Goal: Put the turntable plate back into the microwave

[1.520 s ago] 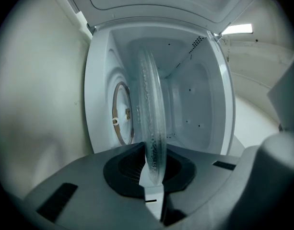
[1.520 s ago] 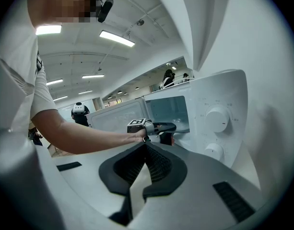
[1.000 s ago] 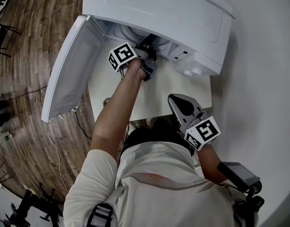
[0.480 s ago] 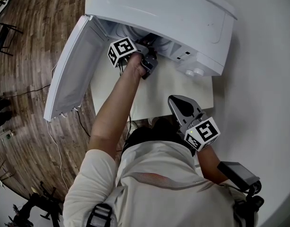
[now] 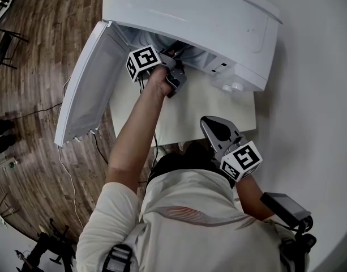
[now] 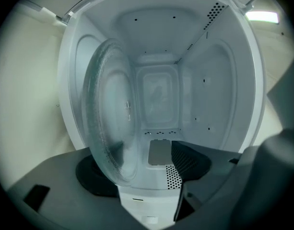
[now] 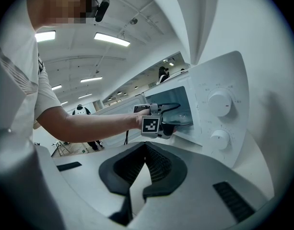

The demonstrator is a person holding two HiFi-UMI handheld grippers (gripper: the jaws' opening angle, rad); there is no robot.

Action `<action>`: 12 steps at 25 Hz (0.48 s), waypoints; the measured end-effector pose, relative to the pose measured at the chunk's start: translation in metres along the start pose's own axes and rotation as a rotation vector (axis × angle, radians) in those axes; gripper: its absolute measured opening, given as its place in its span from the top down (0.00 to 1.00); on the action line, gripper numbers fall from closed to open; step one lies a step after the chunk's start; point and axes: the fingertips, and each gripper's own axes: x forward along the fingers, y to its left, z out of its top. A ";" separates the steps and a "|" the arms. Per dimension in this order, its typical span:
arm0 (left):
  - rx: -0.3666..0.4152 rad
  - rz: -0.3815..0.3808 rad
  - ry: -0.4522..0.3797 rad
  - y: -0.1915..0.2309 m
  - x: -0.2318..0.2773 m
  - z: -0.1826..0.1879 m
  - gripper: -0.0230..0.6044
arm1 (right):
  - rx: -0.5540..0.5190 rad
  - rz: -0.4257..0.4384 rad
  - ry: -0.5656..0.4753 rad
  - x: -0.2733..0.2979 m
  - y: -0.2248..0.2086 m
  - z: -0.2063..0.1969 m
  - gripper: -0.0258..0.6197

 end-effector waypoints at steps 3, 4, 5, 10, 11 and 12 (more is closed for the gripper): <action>-0.011 0.018 0.039 0.002 -0.003 -0.006 0.44 | 0.003 0.003 0.003 0.000 0.000 -0.002 0.95; -0.013 0.022 0.061 0.003 -0.004 -0.008 0.44 | 0.004 0.003 0.006 -0.001 0.000 -0.003 0.95; -0.015 0.026 0.087 0.005 -0.004 -0.011 0.44 | 0.006 0.003 0.009 -0.001 0.000 -0.003 0.95; -0.035 0.060 0.206 0.012 -0.007 -0.025 0.44 | 0.016 0.006 0.019 -0.002 0.002 -0.009 0.95; -0.041 0.067 0.214 0.015 -0.008 -0.026 0.44 | 0.016 0.008 0.020 -0.003 0.003 -0.010 0.95; -0.046 0.071 0.220 0.017 -0.010 -0.027 0.44 | 0.017 0.010 0.022 -0.003 0.003 -0.010 0.95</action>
